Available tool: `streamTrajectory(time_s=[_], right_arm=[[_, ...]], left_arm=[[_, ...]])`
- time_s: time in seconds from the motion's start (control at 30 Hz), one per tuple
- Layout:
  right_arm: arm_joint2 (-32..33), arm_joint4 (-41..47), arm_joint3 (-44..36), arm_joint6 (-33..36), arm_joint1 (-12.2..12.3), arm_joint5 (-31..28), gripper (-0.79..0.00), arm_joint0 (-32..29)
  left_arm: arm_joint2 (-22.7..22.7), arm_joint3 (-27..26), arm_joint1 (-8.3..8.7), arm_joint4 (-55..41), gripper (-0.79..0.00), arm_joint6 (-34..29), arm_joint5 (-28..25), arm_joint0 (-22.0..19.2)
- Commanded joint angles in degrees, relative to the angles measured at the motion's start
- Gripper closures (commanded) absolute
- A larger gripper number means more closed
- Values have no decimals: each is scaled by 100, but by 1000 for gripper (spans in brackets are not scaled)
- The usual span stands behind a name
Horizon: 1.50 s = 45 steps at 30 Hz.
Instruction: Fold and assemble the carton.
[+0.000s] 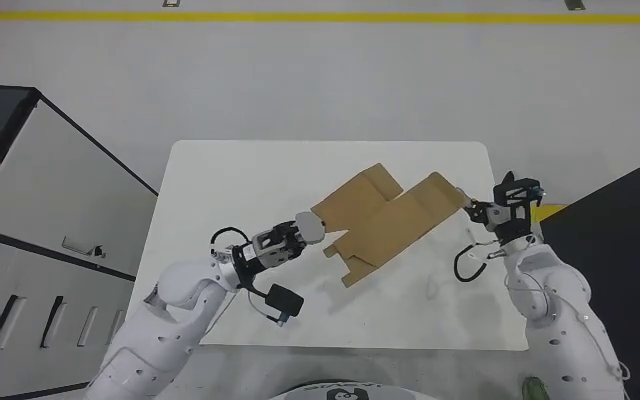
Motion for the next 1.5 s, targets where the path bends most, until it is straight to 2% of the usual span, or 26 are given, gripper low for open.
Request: streamTrajectory(time_s=[0.0, 0.1, 0.37, 0.53, 0.7, 0.87, 1.1, 1.2, 1.37, 1.47], right_arm=[[195, 212, -36, 416, 43, -561, -785, 21], [466, 663, -56, 794, 86, -1015, -785, 63], [429, 853, -27, 827, 85, -1125, -785, 59], [691, 2047, 138, 1679, 177, -2093, -785, 279], [925, 3560, 381, 3184, 330, -2650, -785, 540], [980, 5374, 698, 4825, 497, -2313, -785, 895], [995, 5473, 712, 4917, 509, -2280, -785, 925], [801, 5998, 708, 5067, 517, -2145, -785, 899], [701, 7208, 790, 6085, 624, -1870, -785, 1116], [519, 8003, 812, 6668, 700, -1344, -785, 1309]], left_arm=[[-41, -18, 15, 209, 0, 52, -2, -20], [-85, -12, 42, 516, 0, 205, -49, -101], [-87, -9, 42, 522, 0, 178, -52, -101], [-175, -45, 76, 1112, 0, -31, -185, -125], [-292, -182, 134, 1746, 0, 11, -337, -93], [-375, -233, 173, 1959, 0, 80, -407, -29], [-376, -242, 178, 1958, 0, 94, -417, -14], [-369, -238, 176, 1967, 0, 36, -428, -9], [-358, -290, 200, 2245, 0, -2, -522, 14], [-321, -300, 216, 2262, 0, 188, -576, 15]])
